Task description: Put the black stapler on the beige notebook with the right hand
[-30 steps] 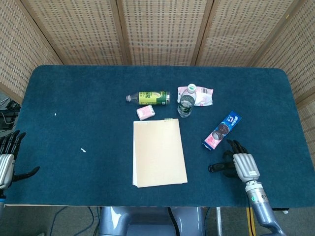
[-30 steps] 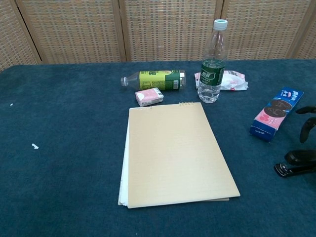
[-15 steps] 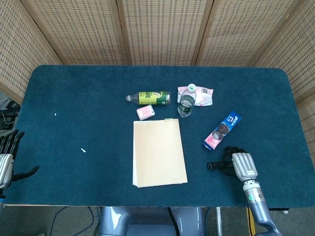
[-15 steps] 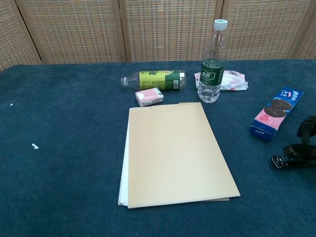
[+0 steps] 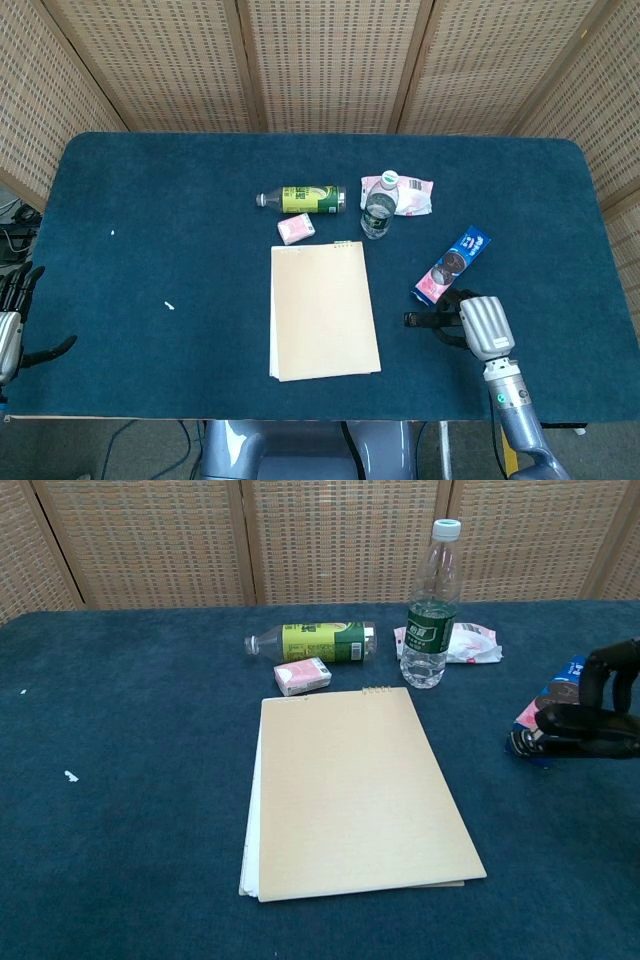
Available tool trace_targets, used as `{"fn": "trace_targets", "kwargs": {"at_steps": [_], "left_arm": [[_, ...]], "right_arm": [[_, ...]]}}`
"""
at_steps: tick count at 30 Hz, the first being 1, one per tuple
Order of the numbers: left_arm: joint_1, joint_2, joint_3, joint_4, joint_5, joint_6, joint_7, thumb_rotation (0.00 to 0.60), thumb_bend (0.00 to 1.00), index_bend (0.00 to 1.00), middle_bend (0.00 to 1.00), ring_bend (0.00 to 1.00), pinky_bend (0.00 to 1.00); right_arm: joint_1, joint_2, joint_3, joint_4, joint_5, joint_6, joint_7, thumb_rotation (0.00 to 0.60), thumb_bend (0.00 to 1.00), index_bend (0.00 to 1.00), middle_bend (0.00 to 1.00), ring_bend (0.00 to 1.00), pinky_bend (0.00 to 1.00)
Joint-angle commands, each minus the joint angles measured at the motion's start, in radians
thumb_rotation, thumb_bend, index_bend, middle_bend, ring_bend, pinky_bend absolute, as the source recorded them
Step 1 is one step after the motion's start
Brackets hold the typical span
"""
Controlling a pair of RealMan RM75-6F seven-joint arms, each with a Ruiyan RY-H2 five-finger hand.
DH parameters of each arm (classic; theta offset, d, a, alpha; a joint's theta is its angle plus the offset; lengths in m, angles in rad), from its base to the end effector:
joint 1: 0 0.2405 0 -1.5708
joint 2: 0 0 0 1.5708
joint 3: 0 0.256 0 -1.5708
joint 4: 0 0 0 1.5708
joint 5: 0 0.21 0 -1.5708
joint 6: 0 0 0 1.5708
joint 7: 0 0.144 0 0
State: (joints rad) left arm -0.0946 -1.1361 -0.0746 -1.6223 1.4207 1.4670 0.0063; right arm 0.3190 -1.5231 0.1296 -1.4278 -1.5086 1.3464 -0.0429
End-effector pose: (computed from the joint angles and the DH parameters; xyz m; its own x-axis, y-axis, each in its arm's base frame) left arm -0.3150 0.1886 0.1579 0.3665 -0.0055 0.9304 0.9290 0.0577 -0.3656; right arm -0.2404 -0.2582 0.0368 0.2342 -0.0265 0.9718 -0.9469 -0.2328 0.2218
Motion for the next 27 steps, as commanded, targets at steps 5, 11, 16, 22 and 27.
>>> {"fn": "trace_targets", "kwargs": {"at_steps": [5, 11, 16, 22, 27], "left_arm": [[-0.002, 0.001, 0.001, 0.000, -0.001, -0.005, -0.001, 0.600, 0.17, 0.00, 0.00, 0.00, 0.00], [-0.002, 0.003, 0.001, 0.002, -0.002, -0.009, -0.010, 0.600, 0.17, 0.00, 0.00, 0.00, 0.00], [-0.004, 0.003, 0.003, 0.004, 0.001, -0.013, -0.015, 0.600, 0.17, 0.00, 0.00, 0.00, 0.00], [-0.006, 0.004, 0.003, 0.009, 0.004, -0.018, -0.030, 0.600, 0.17, 0.00, 0.00, 0.00, 0.00], [-0.006, 0.005, 0.002, 0.011, 0.002, -0.018, -0.039, 0.600, 0.17, 0.00, 0.00, 0.00, 0.00]], "right_arm": [[0.090, 0.019, 0.064, -0.174, 0.024, -0.072, -0.176, 0.600, 0.49, 0.79, 0.63, 0.60, 0.74], [0.163, -0.028, 0.104, -0.239, 0.090, -0.146, -0.303, 0.600, 0.49, 0.79, 0.63, 0.60, 0.74], [0.216, -0.087, 0.120, -0.252, 0.139, -0.190, -0.379, 0.600, 0.49, 0.79, 0.63, 0.60, 0.74], [0.269, -0.179, 0.119, -0.213, 0.209, -0.232, -0.445, 0.600, 0.49, 0.79, 0.63, 0.60, 0.74], [0.293, -0.233, 0.105, -0.167, 0.234, -0.247, -0.459, 0.600, 0.49, 0.79, 0.63, 0.60, 0.74]]}}
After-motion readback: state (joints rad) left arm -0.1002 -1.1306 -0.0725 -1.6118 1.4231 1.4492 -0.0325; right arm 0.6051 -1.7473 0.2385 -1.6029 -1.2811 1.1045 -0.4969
